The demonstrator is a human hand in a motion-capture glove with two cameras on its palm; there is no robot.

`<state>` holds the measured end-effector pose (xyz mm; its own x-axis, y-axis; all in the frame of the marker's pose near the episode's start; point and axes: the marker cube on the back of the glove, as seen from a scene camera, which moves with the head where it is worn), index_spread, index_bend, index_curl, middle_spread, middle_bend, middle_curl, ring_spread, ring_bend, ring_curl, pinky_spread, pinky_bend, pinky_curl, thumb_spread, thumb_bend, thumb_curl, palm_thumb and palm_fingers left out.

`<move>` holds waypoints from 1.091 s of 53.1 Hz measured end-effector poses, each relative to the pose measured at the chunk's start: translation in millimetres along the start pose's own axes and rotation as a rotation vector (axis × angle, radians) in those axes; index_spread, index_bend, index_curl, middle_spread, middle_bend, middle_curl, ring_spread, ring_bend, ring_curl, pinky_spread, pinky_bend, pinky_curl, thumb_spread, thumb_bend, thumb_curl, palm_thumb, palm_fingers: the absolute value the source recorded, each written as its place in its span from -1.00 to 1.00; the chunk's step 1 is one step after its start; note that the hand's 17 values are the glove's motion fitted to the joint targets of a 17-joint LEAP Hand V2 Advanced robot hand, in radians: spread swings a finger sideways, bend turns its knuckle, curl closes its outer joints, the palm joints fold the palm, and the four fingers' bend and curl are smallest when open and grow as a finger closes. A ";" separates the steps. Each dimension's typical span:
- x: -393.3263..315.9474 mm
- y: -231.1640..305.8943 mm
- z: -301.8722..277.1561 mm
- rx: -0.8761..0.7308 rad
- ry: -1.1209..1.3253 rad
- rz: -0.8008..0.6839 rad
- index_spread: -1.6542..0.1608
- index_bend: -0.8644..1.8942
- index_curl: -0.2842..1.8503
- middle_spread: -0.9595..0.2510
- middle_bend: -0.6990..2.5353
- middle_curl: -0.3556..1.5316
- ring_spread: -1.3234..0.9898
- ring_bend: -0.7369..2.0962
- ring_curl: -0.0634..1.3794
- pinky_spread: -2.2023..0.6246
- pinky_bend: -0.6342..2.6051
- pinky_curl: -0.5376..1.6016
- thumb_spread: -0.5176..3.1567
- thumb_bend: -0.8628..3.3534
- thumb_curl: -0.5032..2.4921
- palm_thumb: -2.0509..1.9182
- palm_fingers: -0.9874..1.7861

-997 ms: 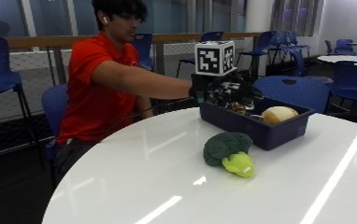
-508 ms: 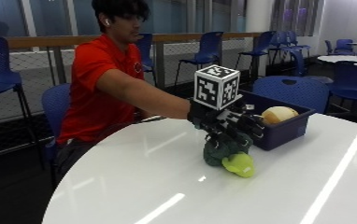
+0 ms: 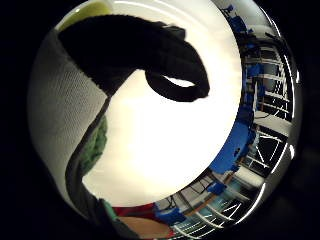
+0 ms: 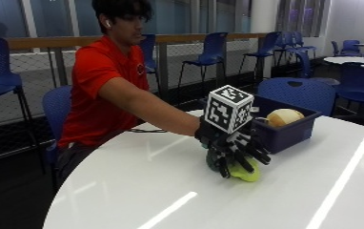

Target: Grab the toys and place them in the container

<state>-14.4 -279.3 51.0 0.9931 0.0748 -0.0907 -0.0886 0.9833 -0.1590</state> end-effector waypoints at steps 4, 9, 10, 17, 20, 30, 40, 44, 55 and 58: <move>1.9 -2.2 5.7 -0.017 -0.001 0.005 0.41 -0.27 -0.48 0.46 -0.48 -0.31 0.19 -0.36 -0.58 0.65 0.12 -0.14 -0.18 -0.61 -0.52 0.01 -0.36; 2.4 -4.5 11.4 -0.029 0.026 0.007 0.40 -0.25 -0.47 0.46 -0.49 -0.33 0.19 -0.34 -0.57 0.63 0.15 -0.13 -0.17 -0.61 -0.51 0.02 -0.33; 2.1 -4.7 12.1 -0.031 0.036 0.006 0.40 -0.25 -0.47 0.45 -0.49 -0.33 0.19 -0.34 -0.57 0.62 0.15 -0.14 -0.16 -0.61 -0.51 0.02 -0.33; -1.5 -2.7 15.8 -0.027 0.112 0.000 0.37 -0.14 -0.43 0.43 -0.48 -0.35 0.18 -0.30 -0.55 0.58 0.11 -0.16 -0.13 -0.60 -0.50 0.04 -0.19; -1.5 -1.1 15.5 -0.028 0.104 0.002 0.36 -0.08 -0.41 0.38 -0.45 -0.35 0.17 -0.28 -0.55 0.53 0.06 -0.18 -0.11 -0.59 -0.49 0.05 -0.12; -5.2 5.3 15.3 0.000 0.080 0.004 0.39 -0.06 -0.36 0.21 -0.40 -0.30 0.02 -0.19 -0.51 0.35 0.01 -0.21 -0.03 -0.56 -0.44 0.13 0.19; -16.7 12.7 16.9 0.104 0.143 -0.021 0.40 -0.19 -0.35 0.04 -0.36 -0.24 -0.14 -0.08 -0.42 0.27 0.03 -0.17 -0.03 -0.51 -0.37 0.25 0.31; -21.3 15.8 17.9 0.175 0.181 -0.051 0.39 -0.21 -0.35 -0.03 -0.36 -0.22 -0.19 -0.04 -0.39 0.25 0.02 -0.17 -0.07 -0.51 -0.34 0.29 0.35; -18.3 19.8 15.7 0.197 0.179 -0.084 0.37 -0.21 -0.28 -0.16 -0.32 -0.16 -0.28 0.00 -0.33 0.24 -0.02 -0.16 -0.18 -0.50 -0.25 0.36 0.48; -14.9 21.1 12.7 0.166 0.164 -0.067 0.35 -0.19 -0.25 -0.18 -0.30 -0.13 -0.29 0.00 -0.32 0.23 -0.04 -0.15 -0.21 -0.50 -0.23 0.37 0.49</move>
<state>-30.1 -257.6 61.5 0.9693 -0.0063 -0.2458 0.0047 1.0000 -0.0071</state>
